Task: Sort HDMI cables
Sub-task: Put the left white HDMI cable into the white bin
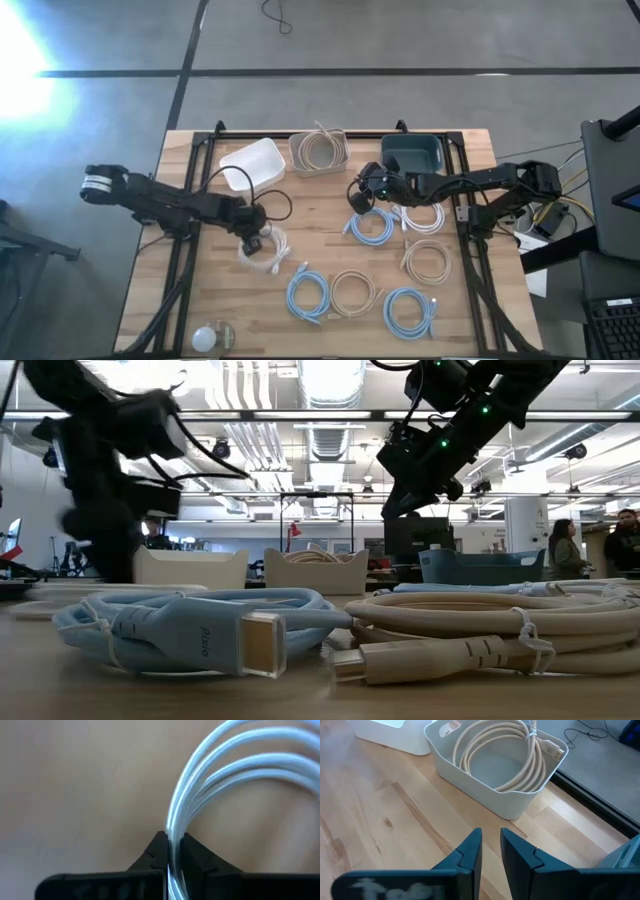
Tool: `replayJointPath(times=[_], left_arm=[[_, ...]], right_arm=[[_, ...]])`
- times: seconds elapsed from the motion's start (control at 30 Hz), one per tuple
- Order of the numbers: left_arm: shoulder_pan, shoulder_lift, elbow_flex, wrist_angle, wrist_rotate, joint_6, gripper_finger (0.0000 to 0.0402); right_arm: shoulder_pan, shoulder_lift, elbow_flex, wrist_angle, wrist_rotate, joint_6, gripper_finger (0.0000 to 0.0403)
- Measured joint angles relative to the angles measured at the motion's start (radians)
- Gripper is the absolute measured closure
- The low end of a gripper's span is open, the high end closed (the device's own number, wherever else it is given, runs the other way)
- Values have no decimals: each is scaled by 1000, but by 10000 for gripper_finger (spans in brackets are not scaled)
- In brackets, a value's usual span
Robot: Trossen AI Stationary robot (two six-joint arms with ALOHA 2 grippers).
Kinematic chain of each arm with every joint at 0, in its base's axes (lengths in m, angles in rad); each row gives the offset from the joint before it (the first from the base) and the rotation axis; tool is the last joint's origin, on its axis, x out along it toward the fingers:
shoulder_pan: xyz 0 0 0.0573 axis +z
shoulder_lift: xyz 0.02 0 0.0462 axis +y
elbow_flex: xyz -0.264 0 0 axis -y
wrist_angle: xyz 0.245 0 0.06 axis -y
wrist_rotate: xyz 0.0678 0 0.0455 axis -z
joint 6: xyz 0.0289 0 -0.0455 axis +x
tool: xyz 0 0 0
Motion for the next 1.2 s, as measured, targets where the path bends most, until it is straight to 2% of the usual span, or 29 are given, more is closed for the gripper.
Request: replayJointPath(times=[0.23,0.37,0.47,0.6,0.7,0.93,1.2], left_arm=[[1,-53,108,-120,-228,32,363],[1,-67,202,-182,-347,88,368],[1,-72,274,-227,-503,149,373],[6,-72,345,-263,-807,232,371],[31,-72,387,-288,-938,311,369],[160,-74,432,-290,-954,375,370],[321,-70,384,-289,-951,340,366]], right_arm=[[0,0,-2,-1,0,0,339],[0,0,-5,-1,0,0,339],[0,0,-5,0,0,0,339],[0,1,-5,0,0,0,339],[0,8,-5,0,0,0,339],[0,36,-5,1,0,13,339],[0,40,-4,0,0,19,339]])
